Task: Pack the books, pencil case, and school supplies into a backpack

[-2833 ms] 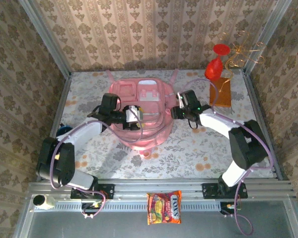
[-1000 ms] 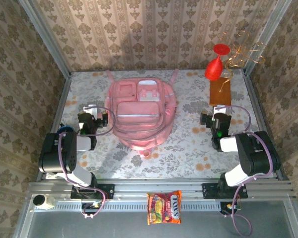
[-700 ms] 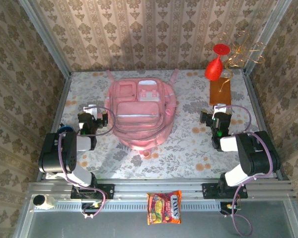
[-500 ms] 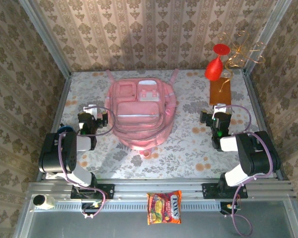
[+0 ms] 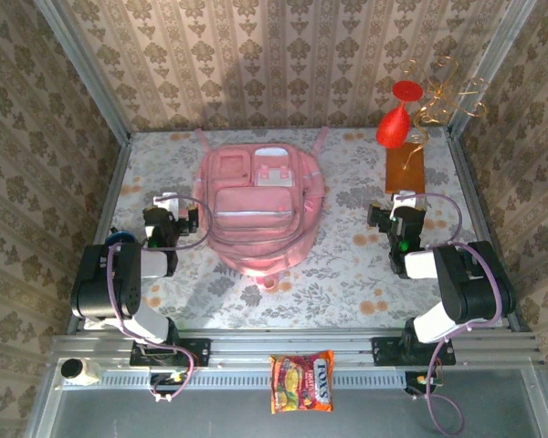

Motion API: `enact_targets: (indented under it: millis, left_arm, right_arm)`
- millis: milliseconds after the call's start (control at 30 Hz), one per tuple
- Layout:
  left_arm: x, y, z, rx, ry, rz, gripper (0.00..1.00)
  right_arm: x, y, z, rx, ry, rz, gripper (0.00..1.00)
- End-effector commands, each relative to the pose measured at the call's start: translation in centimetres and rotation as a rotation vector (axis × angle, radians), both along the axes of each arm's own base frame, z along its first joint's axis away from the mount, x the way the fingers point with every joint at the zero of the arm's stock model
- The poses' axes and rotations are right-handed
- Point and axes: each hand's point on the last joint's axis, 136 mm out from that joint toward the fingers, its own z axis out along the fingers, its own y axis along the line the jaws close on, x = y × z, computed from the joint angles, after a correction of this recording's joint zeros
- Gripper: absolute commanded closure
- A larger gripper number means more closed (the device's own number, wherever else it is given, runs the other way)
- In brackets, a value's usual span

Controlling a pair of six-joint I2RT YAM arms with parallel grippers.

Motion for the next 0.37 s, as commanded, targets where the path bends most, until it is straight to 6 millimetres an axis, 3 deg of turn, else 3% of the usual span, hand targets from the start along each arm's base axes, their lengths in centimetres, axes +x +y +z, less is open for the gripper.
enact_targets:
  millis: [0,333]
  left_arm:
    - [0.47,-0.15,1.24,-0.017,-0.045,-0.005,0.00]
    - [0.50,-0.17,1.25,-0.019,-0.045,-0.006,0.00]
  right_arm:
    - [0.95,0.20,1.82,-0.007,-0.059,0.014,0.00]
    - [1.05,0.90,1.77,-0.016,-0.056,0.048,0.00]
